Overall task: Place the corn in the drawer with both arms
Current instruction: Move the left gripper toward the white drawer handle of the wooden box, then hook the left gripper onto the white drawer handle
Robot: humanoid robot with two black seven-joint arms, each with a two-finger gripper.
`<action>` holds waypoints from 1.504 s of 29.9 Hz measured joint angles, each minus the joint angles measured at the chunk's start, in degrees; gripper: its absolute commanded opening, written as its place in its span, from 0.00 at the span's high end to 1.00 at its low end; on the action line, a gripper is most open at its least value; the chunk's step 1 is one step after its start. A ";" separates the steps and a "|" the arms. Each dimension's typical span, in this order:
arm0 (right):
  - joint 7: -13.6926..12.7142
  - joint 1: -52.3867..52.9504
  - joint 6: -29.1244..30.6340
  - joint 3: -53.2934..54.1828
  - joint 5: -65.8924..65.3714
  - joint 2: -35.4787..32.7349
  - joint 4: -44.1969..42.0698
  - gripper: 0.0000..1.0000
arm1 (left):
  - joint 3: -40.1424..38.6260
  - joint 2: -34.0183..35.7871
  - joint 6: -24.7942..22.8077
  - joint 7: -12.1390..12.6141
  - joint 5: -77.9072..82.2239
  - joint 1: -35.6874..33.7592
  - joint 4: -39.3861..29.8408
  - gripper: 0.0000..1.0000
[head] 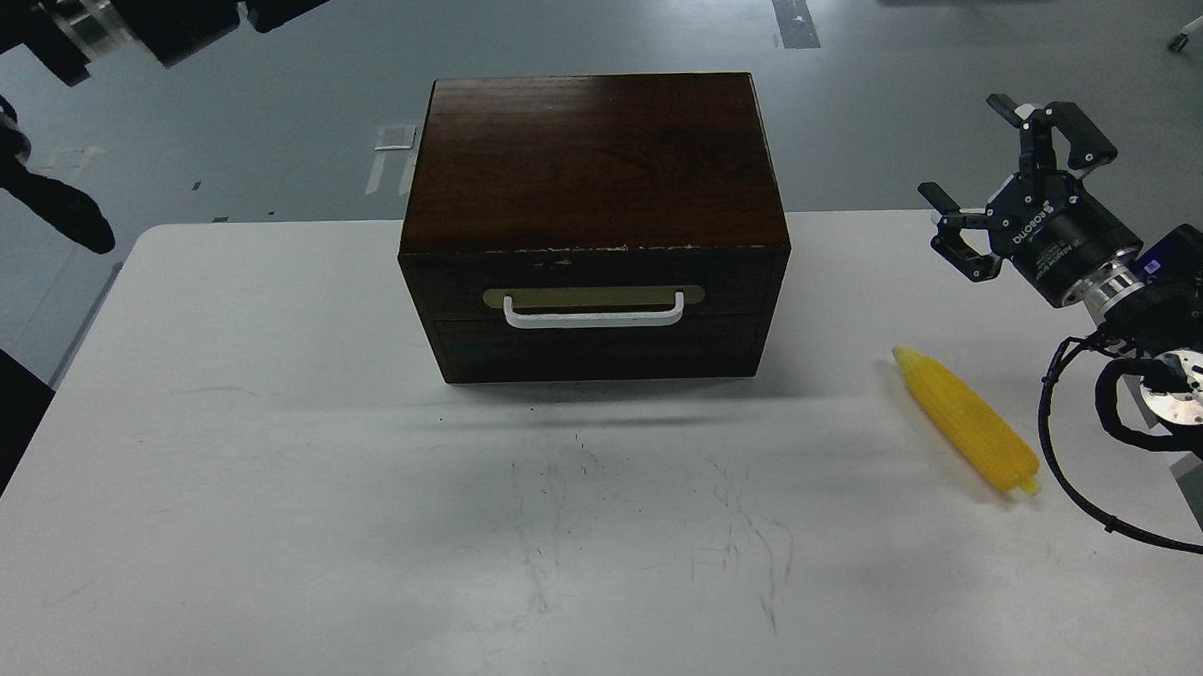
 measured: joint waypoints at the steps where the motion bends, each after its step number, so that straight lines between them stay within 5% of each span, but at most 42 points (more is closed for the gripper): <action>1: 0.00 0.02 -0.01 0.02 0.00 0.00 0.00 0.00 | 0.07 -0.50 0.00 -0.02 3.69 -1.01 -1.18 0.02; 9: 0.00 0.33 -0.02 0.10 0.00 -0.20 0.06 0.00 | 3.79 -7.72 0.00 -2.15 25.80 -7.99 -5.80 0.02; 13: 0.00 0.35 -0.02 0.12 0.00 -0.66 0.08 0.00 | 9.73 -11.54 0.01 -8.54 40.66 -14.01 -5.13 0.02; 15: 0.00 0.35 -0.02 0.13 0.00 -1.08 0.13 0.00 | 13.51 -12.55 0.01 -9.68 46.91 -17.02 -5.01 0.02; 24: 0.00 0.17 -0.02 0.13 0.00 -1.32 0.18 0.00 | 36.22 -19.26 0.02 -10.14 52.09 -29.59 -5.22 0.02; 33: 0.00 -0.01 -0.02 0.12 0.00 -2.21 0.17 0.00 | 45.01 -28.37 0.02 -10.14 59.55 -30.07 -0.48 0.02; 45: 0.00 -0.36 0.01 0.20 0.00 -2.27 0.17 0.00 | 51.72 -29.13 0.02 -10.12 63.31 -29.30 1.64 0.02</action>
